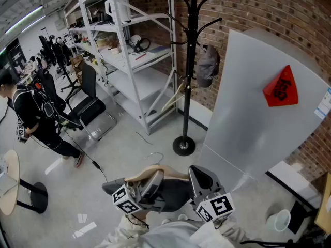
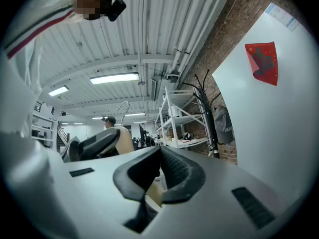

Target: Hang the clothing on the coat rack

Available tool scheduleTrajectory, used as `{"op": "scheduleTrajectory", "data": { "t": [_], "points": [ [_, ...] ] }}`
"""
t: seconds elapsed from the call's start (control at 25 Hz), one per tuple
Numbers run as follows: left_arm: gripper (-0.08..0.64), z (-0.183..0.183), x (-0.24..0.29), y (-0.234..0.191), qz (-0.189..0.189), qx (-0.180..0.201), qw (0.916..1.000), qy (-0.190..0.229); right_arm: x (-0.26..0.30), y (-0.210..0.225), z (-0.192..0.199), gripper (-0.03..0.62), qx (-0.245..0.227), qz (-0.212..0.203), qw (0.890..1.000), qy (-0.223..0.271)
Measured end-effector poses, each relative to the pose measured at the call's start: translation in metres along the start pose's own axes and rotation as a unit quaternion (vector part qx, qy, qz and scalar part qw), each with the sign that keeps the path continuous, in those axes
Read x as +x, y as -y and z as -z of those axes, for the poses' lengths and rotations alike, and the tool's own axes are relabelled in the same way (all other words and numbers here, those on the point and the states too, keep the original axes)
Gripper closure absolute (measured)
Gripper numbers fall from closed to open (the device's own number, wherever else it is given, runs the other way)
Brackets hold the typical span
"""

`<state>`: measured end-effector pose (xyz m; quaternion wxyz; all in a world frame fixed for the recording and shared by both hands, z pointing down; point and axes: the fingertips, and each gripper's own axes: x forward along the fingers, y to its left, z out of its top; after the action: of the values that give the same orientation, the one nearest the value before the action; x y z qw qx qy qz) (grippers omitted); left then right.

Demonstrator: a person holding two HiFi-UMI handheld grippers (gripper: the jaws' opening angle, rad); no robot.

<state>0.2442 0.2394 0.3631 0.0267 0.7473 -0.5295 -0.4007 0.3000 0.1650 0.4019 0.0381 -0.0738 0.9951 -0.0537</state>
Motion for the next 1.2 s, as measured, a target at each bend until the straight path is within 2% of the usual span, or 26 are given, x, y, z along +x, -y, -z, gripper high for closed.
{"op": "scheduleTrajectory", "data": {
  "t": [0.56,0.96,1.2],
  "points": [
    [0.460,0.024,0.053,-0.024,-0.002,0.007,0.9999,0.007,0.005,0.066,-0.004,0.568,0.002,-0.012,1.000,0.019],
    [0.460,0.023,0.067,-0.059,-0.003,0.010,0.9999,-0.002,0.036,0.089,0.005,0.568,0.007,-0.007,1.000,0.016],
    [0.460,0.006,0.068,-0.093,0.003,0.000,1.0000,-0.004,0.071,0.092,0.011,0.568,0.003,0.006,1.000,0.009]
  ]
}}
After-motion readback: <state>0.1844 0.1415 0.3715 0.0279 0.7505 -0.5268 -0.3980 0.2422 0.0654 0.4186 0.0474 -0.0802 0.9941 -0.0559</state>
